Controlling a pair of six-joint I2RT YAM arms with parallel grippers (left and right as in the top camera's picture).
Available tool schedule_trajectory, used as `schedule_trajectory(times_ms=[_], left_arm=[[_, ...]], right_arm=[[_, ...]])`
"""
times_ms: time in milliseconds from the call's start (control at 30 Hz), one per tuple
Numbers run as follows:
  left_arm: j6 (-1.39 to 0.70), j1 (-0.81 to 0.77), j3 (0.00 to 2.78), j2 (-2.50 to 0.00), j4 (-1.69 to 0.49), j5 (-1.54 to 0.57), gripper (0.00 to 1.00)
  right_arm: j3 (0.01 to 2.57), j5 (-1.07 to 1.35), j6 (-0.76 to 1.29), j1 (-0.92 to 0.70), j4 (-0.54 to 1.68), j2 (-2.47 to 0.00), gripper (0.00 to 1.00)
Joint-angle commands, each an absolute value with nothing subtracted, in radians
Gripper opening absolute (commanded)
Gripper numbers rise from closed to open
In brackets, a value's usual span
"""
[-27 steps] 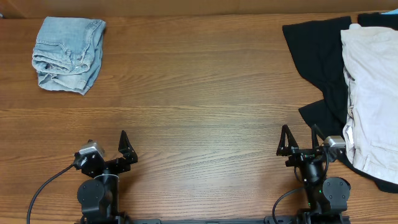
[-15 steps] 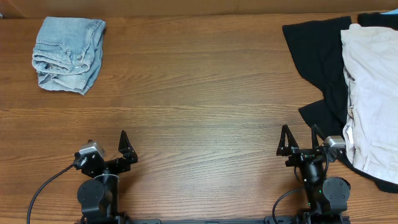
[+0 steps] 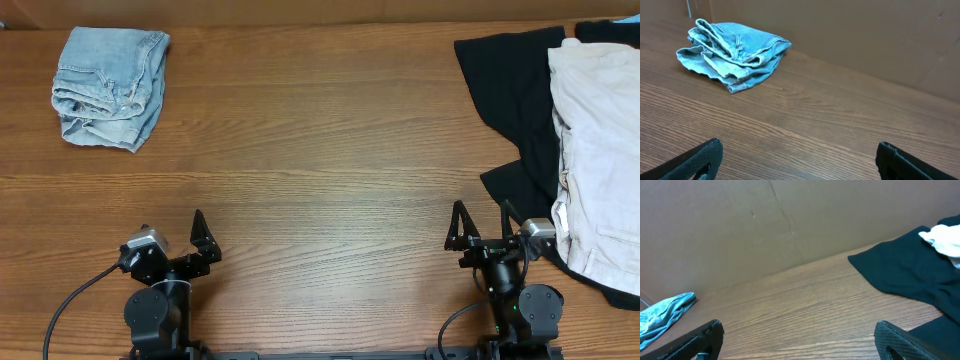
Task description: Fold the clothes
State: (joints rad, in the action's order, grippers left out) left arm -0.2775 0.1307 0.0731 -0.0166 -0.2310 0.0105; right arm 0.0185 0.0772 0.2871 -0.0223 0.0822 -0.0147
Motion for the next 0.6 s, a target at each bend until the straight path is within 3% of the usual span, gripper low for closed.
schedule_trajectory(times_ms=[0, 567], left_arm=[[-0.25, 0.128, 0.067, -0.004, -0.224, -0.001, 1.0], [-0.25, 0.129, 0.067, -0.004, -0.223, 0.01, 1.0]], right_arm=[[0.008, 0.068, 0.28, -0.029, 0.077, -0.003, 1.0], [0.008, 0.068, 0.28, -0.029, 0.077, -0.003, 1.0]])
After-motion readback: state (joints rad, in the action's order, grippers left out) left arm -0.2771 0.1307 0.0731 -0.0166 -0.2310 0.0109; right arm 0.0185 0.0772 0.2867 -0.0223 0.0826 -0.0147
